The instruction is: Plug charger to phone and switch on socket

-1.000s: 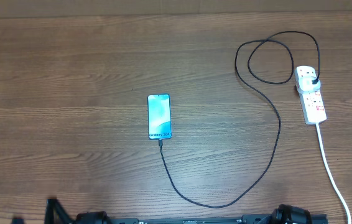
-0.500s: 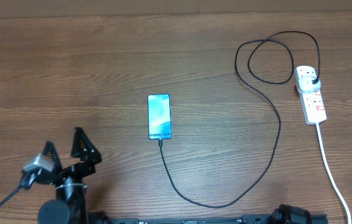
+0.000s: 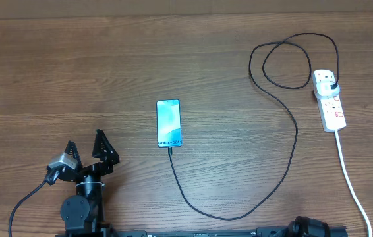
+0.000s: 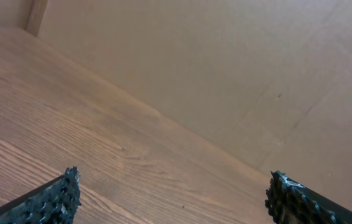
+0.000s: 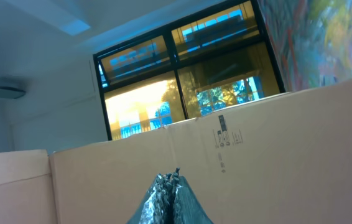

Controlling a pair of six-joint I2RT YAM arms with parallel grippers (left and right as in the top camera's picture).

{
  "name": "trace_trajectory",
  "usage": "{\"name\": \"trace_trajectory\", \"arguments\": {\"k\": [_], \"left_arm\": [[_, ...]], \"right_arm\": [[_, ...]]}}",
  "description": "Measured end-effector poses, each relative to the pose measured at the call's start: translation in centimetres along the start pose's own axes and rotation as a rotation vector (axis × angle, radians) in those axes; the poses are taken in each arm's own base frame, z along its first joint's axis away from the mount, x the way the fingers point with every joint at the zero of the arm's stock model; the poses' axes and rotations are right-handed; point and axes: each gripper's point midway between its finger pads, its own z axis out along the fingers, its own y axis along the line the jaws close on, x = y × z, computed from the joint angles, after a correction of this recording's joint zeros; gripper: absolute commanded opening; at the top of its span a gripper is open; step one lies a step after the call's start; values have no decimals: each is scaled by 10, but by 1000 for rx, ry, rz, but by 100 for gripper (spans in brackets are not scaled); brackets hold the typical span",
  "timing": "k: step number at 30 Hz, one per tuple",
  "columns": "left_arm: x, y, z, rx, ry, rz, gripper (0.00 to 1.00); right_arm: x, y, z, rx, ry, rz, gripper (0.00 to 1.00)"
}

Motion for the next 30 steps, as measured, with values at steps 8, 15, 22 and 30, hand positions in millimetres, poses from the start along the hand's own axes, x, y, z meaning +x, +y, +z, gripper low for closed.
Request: {"name": "trace_trajectory", "arguments": {"k": [8, 15, 22, 30], "left_arm": [[27, 3, -2, 9, 121, 48, 100], [29, 1, -2, 21, 128, 62, 100], [29, 1, -2, 22, 128, 75, 99], [29, 1, -2, 22, 128, 77, 100]], "right_arm": [[1, 1, -2, -9, 8, 10, 5], [-6, 11, -18, -63, -7, 24, 7], [-8, 13, -22, -68, -16, 21, 12], [-23, 32, -56, -116, -94, -49, 14]]}}
